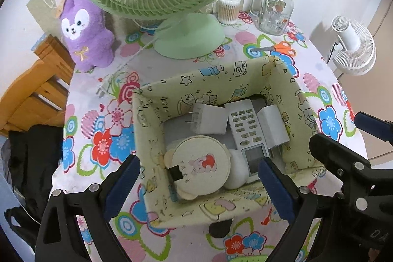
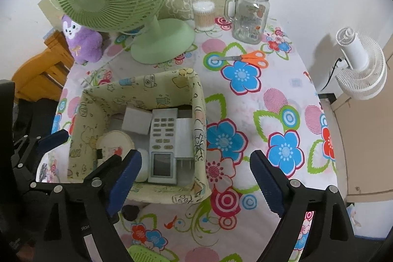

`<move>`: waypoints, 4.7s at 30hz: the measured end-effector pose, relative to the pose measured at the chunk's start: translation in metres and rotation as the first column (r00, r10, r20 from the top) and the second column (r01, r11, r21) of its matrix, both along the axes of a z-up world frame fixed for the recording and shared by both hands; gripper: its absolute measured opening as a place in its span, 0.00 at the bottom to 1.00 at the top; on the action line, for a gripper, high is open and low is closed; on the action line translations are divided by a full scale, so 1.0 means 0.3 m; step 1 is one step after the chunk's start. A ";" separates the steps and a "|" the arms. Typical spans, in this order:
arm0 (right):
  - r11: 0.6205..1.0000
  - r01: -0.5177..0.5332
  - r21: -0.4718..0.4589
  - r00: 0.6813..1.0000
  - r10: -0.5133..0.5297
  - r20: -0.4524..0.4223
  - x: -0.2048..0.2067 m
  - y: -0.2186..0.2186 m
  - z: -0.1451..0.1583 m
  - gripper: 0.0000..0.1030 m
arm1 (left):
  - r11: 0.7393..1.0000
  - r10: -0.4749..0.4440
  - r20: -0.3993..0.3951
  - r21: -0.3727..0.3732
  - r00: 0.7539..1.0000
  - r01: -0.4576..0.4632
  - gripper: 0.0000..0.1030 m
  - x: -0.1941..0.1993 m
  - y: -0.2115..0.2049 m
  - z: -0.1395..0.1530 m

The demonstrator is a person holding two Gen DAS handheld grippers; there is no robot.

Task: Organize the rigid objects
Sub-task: 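Lower the ball into the box and open the right gripper while the left gripper releases the coaster inside, then lift both open grippers away from the fabric box, then move the left gripper to the green soap dish while the right gripper approaches the black key, then grasp the green soap dish with the left gripper while the right gripper closes on the black key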

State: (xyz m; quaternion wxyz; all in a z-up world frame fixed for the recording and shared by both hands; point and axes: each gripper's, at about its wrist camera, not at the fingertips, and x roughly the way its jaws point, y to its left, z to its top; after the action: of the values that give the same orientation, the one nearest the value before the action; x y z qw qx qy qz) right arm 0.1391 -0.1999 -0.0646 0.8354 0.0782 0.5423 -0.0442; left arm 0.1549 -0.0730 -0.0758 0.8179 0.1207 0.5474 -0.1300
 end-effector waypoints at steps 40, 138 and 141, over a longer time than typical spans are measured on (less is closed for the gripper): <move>0.998 0.020 -0.052 0.995 -0.014 0.103 -0.279 0.156 0.172 0.90 | 0.998 0.002 0.037 -0.068 0.999 0.000 0.93 -0.261 0.162 0.133; 0.975 -0.219 0.036 0.966 0.221 -0.130 -0.596 0.055 -0.403 0.90 | 0.990 -0.134 -0.052 -0.046 0.990 0.132 0.92 -0.640 0.006 -0.365; 0.975 -0.220 0.038 0.966 0.223 -0.131 -0.579 0.082 -0.404 0.90 | 0.991 -0.128 -0.053 -0.037 0.990 0.126 0.92 -0.630 -0.001 -0.362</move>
State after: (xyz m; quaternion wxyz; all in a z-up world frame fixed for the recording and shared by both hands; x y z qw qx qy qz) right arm -0.0345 -0.1753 -0.1859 0.7956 0.0234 0.6032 0.0503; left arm -0.0341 -0.0735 -0.1845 0.7944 0.1377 0.5588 -0.1941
